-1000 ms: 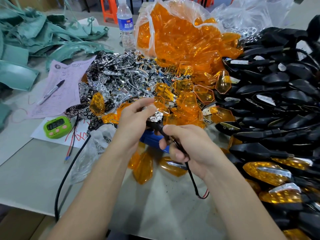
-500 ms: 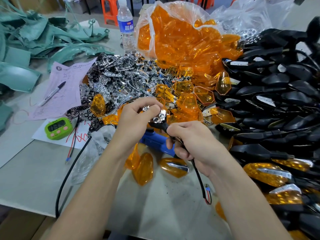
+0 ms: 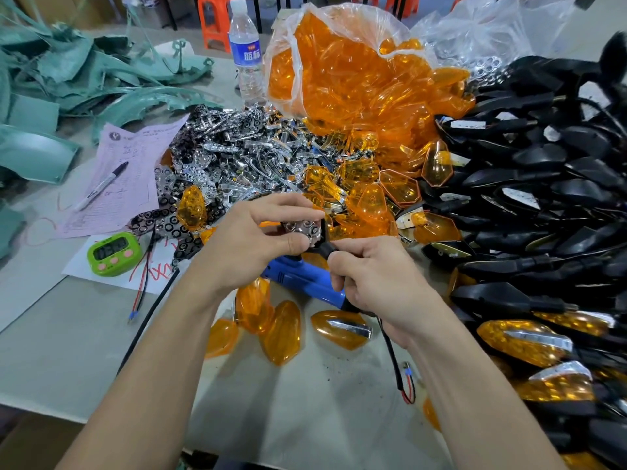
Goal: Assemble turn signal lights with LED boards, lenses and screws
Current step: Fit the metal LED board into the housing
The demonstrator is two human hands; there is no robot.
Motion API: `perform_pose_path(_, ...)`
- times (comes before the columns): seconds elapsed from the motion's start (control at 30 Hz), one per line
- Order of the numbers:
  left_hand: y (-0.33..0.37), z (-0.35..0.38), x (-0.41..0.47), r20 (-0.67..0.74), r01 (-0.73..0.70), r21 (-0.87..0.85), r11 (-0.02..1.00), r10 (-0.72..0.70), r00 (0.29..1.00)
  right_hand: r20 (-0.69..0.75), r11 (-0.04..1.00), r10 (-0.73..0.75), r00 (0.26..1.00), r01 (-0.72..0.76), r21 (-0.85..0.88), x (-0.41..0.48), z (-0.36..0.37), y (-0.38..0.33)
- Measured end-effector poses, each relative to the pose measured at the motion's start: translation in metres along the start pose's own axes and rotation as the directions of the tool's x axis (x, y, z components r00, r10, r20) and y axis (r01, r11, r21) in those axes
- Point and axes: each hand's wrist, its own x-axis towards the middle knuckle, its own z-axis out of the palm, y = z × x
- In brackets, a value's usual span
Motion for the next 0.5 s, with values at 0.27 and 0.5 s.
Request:
perform_pose_path(0.27, 0.003, 0.01, -0.001, -0.049, -0.035, 0.124, 0.992, 0.041, 0.998, -0.036, 0.992, 0.029, 0.999, -0.024, 0.122, 0.002, 0.006, 0.009)
perform_pose_path(0.5, -0.004, 0.003, 0.002, 0.041, -0.031, 0.166, 0.986, 0.025, 0.999, -0.042, 0.999, -0.003, 0.999, 0.005, 0.039, 0.003, 0.012, 0.015)
